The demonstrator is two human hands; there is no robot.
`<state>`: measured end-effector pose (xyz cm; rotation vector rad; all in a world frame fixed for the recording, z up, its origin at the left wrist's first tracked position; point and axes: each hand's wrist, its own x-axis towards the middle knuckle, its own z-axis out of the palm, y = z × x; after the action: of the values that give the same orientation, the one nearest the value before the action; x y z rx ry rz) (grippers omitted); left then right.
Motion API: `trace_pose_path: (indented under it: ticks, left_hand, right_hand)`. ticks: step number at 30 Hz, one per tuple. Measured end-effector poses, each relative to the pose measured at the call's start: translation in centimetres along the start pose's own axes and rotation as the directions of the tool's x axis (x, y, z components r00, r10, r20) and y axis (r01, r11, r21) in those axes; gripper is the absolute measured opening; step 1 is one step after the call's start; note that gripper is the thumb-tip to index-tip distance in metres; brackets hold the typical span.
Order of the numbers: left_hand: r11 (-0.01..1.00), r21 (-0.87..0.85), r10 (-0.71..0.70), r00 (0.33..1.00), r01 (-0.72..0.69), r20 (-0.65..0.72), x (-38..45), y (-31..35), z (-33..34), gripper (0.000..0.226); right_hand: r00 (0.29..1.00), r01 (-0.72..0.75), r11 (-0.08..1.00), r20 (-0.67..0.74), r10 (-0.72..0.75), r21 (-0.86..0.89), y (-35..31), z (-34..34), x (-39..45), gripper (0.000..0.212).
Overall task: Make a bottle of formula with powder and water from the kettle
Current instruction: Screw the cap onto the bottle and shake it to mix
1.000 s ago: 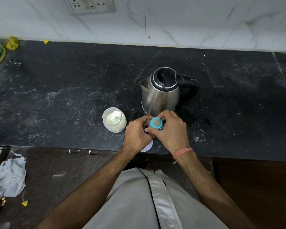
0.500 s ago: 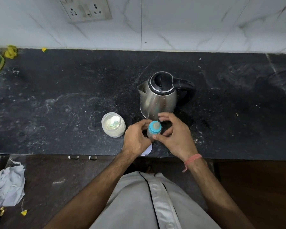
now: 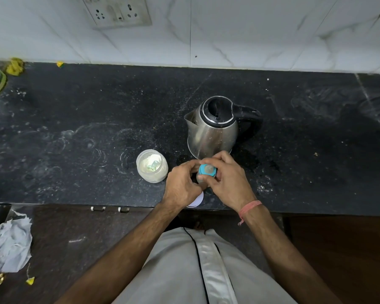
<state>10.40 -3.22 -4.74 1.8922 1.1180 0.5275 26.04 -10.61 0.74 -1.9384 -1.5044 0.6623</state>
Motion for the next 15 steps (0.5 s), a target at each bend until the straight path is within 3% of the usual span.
trace_pose_path:
  ticks: [4,11,15]
  left_hand:
    - [1.0,-0.013,-0.006,1.0,0.006,0.015,0.2,-0.3,0.1,0.051]
    - [0.999,-0.023,-0.026,0.999,0.027,0.024,0.3,-0.7,0.2,0.059]
    - [0.999,-0.034,-0.014,1.0,0.014,0.025,0.3,-0.6,0.0,0.05]
  right_hand:
    - [0.99,0.137,0.98,0.052,-0.13,-0.144,0.2,-0.9,0.1,0.044]
    - [0.975,0.112,0.962,0.213,-0.059,-0.25,-0.7,-2.2,1.3,0.052]
    - [0.984,0.027,0.945,0.177,0.033,-0.327,-1.4,-2.3,1.8,0.046]
